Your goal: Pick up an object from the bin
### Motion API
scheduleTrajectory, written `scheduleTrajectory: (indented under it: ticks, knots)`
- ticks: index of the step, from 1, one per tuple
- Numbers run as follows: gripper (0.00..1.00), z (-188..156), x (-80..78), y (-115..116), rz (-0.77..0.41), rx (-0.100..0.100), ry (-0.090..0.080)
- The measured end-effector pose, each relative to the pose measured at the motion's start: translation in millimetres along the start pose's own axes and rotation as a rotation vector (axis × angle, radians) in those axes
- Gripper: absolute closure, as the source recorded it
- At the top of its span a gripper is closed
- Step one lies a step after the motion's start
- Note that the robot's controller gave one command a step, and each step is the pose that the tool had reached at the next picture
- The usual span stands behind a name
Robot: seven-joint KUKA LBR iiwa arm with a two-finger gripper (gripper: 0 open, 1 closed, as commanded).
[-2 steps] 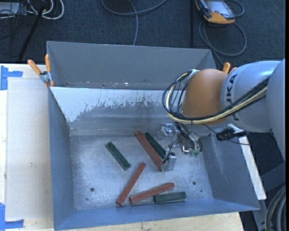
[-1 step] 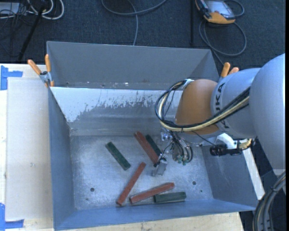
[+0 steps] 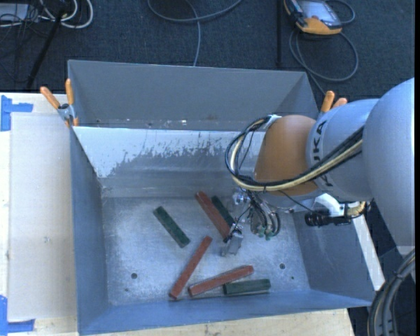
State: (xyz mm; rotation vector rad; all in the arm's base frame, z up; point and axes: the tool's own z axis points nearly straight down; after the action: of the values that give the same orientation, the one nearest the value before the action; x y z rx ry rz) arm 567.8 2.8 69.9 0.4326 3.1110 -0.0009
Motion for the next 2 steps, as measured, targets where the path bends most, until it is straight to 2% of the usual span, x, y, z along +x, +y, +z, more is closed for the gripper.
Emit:
scheduleTrajectory:
  ticks: [1, 2]
  knots:
    - [1.00, 0.5, 0.4, 0.0, -0.002, 0.000, 0.001]
    - [1.00, -67.5, -1.1, 0.2, -0.006, -0.002, -0.004]
